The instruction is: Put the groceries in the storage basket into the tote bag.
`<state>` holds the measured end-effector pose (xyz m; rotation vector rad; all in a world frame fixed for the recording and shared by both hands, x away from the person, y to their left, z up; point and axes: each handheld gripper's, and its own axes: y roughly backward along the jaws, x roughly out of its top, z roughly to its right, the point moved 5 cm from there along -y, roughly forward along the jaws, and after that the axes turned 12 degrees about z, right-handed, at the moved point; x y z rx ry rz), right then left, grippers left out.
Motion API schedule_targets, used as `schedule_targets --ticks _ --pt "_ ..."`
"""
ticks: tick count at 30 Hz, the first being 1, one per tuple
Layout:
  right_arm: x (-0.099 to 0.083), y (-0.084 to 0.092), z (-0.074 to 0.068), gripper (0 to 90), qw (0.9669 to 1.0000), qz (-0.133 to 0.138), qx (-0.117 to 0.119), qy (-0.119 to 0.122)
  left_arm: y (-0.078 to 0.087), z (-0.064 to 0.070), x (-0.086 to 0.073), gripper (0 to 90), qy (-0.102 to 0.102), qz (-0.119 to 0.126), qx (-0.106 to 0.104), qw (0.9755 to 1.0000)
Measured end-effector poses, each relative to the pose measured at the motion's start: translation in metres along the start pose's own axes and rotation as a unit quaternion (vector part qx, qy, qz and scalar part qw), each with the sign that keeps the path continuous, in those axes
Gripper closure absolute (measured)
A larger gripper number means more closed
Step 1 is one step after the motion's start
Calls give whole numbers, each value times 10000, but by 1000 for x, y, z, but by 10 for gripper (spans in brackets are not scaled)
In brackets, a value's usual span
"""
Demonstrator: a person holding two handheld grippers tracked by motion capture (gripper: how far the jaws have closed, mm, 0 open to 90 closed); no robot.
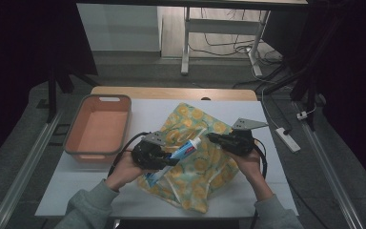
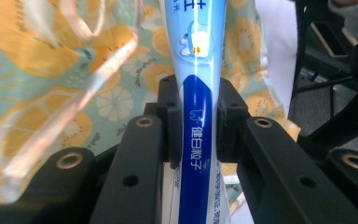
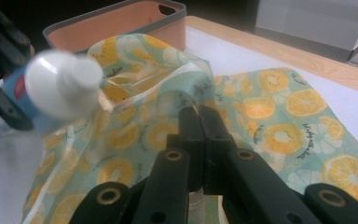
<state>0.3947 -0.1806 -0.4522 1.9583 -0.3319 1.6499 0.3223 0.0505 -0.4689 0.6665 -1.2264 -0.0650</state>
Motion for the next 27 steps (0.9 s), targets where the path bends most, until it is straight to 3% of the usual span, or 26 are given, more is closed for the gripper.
schedule_targets --ticks 7,12,18,27 --pt "5 1 -4 891 9998 172 -50 -9 -24 7 -8 751 3 -364 102 9993" --pt "9 2 -8 890 9994 339 -77 18 -39 2 -13 751 202 -518 160 9983" --pt "12 -1 -18 891 9992 389 7 70 -48 -4 -1 750 405 -358 295 9981" --pt "13 -8 -34 890 9989 403 177 167 -64 -15 14 747 723 -208 308 9967"
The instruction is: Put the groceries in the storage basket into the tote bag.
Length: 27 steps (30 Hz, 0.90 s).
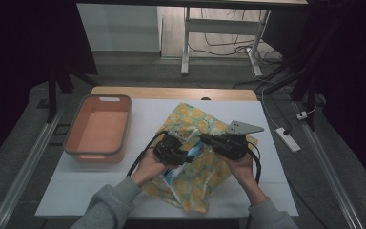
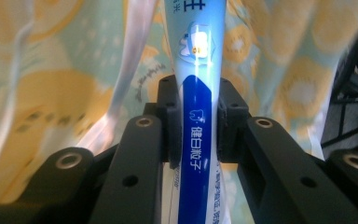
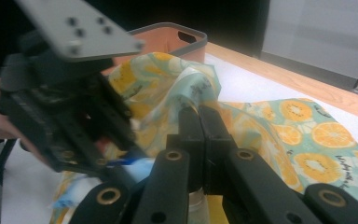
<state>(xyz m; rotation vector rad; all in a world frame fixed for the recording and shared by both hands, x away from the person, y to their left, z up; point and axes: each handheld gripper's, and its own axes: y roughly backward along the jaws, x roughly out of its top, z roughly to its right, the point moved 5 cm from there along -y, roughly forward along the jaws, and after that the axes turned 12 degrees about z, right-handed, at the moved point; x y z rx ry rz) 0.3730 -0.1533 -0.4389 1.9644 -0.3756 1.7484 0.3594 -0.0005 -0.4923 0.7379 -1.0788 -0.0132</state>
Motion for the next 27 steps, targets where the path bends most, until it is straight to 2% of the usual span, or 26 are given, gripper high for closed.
schedule_targets --ticks 4,7,12,16,21,22,23,24,27 --pt "-1 0 -1 890 10000 9 -21 4 -10 -6 4 746 95 93 209 9997" --pt "0 1 0 891 10000 62 -16 -69 -17 -10 6 746 239 212 262 9991" --pt "-1 0 2 890 9999 60 -29 -139 -33 -16 11 743 414 391 487 9972" --pt "-3 -1 2 891 9999 19 -51 -126 -49 -22 8 740 492 278 581 9967" --pt "-9 -1 9 891 9997 -85 -168 -130 -70 -29 -6 730 510 -117 628 9967" --pt "-11 -1 11 890 9997 -99 -190 -152 -72 -29 -8 712 512 -179 599 9967" --pt "-12 0 13 890 9995 -113 -222 -181 -71 -29 -8 680 556 -121 557 9968" --pt "-13 0 15 890 9995 -121 -233 -189 -68 -29 -7 620 528 -38 568 9970" --pt "-13 2 18 890 9993 -95 -266 -235 -54 -23 -3 516 431 123 522 9976"
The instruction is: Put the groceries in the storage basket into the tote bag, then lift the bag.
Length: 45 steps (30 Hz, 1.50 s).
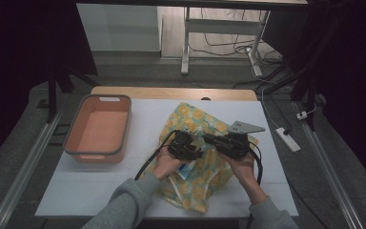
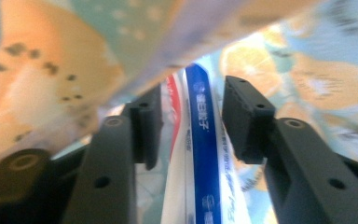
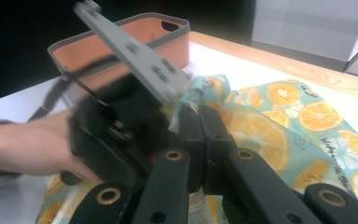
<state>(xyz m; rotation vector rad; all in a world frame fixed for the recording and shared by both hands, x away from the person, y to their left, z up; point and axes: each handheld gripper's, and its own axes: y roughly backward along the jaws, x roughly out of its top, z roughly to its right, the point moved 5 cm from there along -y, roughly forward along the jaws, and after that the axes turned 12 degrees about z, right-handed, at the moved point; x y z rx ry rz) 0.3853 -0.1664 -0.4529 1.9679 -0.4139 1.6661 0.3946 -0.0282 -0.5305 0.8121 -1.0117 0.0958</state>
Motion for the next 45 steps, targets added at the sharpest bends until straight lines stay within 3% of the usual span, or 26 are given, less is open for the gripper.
schedule_targets --ticks 5,8,13,19,23,25,29,32,39,42,45 --pt "0 0 1 890 10000 -7 -12 8 30 13 2 454 -349 146 -123 9992" --pt "-1 -1 0 890 10000 -23 -2 10 47 19 1 445 -712 338 -23 9969" --pt "-3 -1 0 889 10000 -88 23 19 72 24 -2 445 -894 522 -128 9945" --pt "-5 3 1 889 9999 -142 29 8 106 17 -5 437 -1128 644 -235 9912" --pt "-6 6 1 889 9999 -164 28 36 132 2 -4 435 -1117 759 -137 9907" --pt "-7 7 2 889 9998 -197 30 26 142 -8 -6 435 -1163 793 55 9900" --pt "-14 8 2 888 9995 -304 40 -15 153 -27 -12 435 -996 754 207 9919" --pt "-20 11 -2 888 9992 -397 52 -35 156 -38 -15 431 -983 658 397 9922" --pt "-29 25 -16 887 9985 -535 102 -2 155 -51 -27 411 -848 460 410 9945" --pt "-31 31 -15 887 9986 -529 58 -39 157 -56 -28 393 -760 484 540 9945" --pt "-30 34 -13 887 9989 -465 27 -71 157 -53 -28 384 -782 519 525 9942"
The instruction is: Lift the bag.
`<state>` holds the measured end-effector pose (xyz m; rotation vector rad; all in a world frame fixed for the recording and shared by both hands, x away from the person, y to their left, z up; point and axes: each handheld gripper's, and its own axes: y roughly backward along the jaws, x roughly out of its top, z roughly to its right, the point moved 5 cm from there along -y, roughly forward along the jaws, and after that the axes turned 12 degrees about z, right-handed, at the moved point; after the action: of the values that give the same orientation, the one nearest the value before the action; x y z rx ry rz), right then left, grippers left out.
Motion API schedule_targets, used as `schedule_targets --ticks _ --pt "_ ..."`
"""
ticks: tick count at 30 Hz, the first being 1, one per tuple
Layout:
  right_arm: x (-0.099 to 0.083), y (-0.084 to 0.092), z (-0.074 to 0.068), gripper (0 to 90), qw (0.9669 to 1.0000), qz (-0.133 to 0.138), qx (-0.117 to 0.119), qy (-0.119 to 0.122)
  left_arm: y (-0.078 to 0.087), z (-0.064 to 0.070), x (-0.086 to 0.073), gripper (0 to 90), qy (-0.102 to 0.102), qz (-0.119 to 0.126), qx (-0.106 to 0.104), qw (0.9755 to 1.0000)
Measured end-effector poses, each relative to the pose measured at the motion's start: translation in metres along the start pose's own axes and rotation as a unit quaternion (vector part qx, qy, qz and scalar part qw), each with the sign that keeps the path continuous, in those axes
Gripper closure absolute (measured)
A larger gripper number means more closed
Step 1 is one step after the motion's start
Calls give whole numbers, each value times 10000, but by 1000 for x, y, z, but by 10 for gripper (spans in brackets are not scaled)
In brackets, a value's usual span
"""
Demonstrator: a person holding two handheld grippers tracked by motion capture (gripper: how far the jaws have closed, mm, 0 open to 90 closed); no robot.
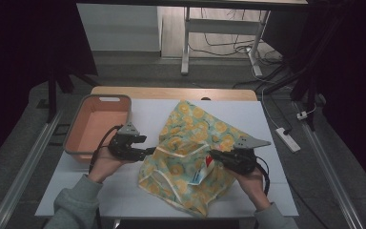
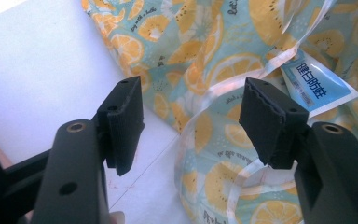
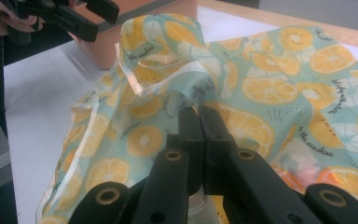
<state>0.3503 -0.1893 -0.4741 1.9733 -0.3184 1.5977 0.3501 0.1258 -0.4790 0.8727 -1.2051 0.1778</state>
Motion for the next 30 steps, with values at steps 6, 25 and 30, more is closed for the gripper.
schedule_targets --ticks 6,25,30 --pt "3 3 1 887 10000 50 -26 25 -8 10 -1 324 -190 -145 -81 9997" --pt "2 8 6 886 9999 80 -86 -23 -52 19 -6 372 -462 -614 336 9965" --pt "0 7 5 771 10000 -50 -38 -35 -59 17 -4 875 -303 -724 121 9968"
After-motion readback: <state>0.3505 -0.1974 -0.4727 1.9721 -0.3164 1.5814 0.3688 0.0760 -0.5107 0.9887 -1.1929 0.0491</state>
